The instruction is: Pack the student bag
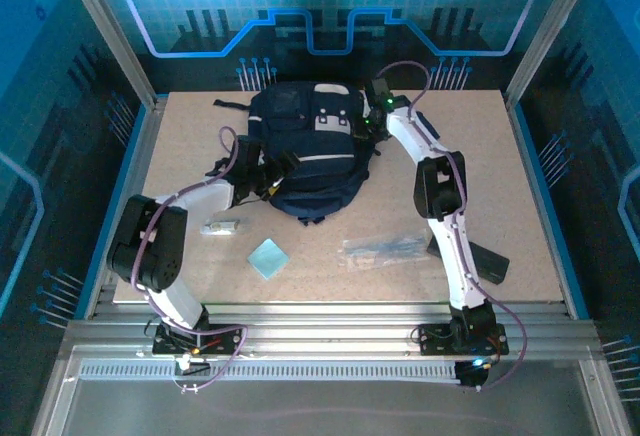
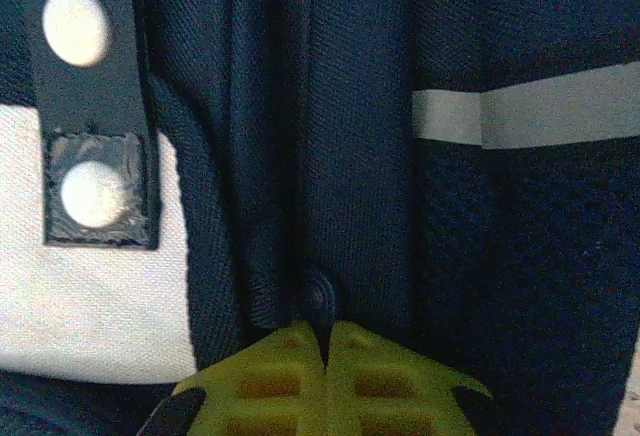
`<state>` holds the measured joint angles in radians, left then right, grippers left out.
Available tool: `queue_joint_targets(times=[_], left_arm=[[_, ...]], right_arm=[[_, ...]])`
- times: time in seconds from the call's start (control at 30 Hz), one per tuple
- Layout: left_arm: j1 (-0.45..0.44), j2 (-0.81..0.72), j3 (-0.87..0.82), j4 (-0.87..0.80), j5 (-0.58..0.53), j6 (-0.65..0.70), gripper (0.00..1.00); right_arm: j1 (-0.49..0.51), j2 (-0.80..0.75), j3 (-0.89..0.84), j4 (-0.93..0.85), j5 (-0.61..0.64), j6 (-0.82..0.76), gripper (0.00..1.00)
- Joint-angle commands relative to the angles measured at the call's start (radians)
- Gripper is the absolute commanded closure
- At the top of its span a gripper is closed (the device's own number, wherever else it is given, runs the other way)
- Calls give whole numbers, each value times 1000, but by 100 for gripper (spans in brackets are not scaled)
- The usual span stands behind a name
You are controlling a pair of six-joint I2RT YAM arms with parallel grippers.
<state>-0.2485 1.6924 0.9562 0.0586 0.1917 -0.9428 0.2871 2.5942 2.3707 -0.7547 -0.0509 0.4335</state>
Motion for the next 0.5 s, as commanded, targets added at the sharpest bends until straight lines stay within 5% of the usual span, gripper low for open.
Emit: queue_joint_targets(times=[0.0, 0.47], left_arm=[[38, 73, 17, -13, -22, 21, 10], [106, 260, 235, -7, -23, 46, 11]], right_arm=[[6, -81, -179, -1, -48, 28, 100], [10, -590, -700, 223, -60, 35, 100]])
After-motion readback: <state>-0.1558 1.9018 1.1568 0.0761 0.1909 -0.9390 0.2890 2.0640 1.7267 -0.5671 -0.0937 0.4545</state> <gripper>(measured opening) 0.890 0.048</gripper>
